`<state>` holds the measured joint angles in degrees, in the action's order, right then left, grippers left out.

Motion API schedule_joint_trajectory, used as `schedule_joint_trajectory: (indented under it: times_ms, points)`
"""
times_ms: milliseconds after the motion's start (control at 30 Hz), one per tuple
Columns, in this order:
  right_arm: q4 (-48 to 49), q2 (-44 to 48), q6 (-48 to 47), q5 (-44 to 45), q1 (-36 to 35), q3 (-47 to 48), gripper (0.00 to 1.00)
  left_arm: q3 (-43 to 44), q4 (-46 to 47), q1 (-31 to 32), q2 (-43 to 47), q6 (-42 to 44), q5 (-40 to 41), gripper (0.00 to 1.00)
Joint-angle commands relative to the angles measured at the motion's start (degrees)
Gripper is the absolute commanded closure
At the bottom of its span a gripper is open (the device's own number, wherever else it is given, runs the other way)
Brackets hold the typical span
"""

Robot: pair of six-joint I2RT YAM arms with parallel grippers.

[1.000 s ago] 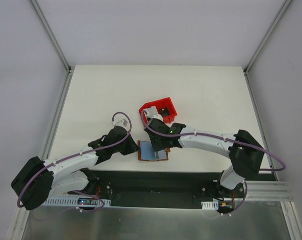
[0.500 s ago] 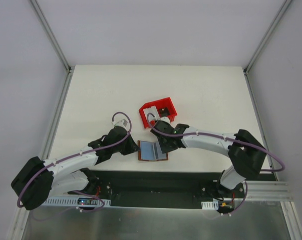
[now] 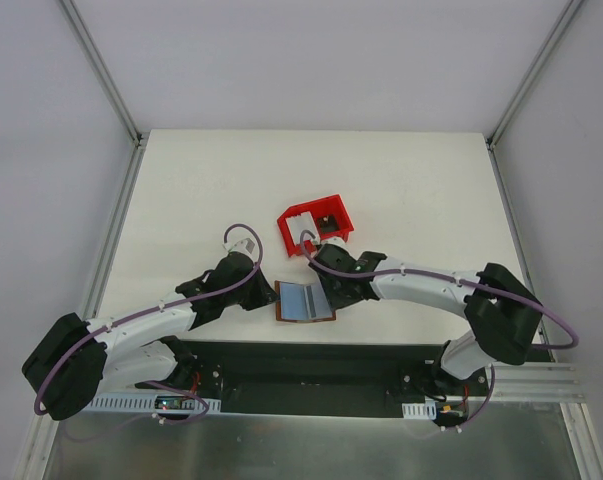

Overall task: Put the credit cards into the card holder
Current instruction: Turn over the card slot in the card holder.

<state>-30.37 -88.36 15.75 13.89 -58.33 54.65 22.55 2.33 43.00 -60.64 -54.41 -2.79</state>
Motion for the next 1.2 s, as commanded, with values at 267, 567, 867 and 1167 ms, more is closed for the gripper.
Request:
schedule_joint_trajectory:
  times_ms: [267,567,867,1167]
  points:
    - [11.11,0.73,5.95,3.85,0.14,-8.33,0.57,0.92,-0.13,-0.38,0.0,0.71,-0.2,1.0]
    - [18.24,2.57,10.44,5.27,2.69,-13.34,0.57,1.45,-0.13,-0.46,-0.88,0.97,-0.73,1.0]
    - [22.81,2.75,13.17,0.52,9.72,-16.6,0.56,1.71,-0.13,-0.38,-1.23,1.15,-1.08,1.0]
    - [22.64,4.33,15.36,-2.11,12.18,-17.91,0.56,2.15,-0.13,-0.38,-1.58,1.33,-1.08,1.0]
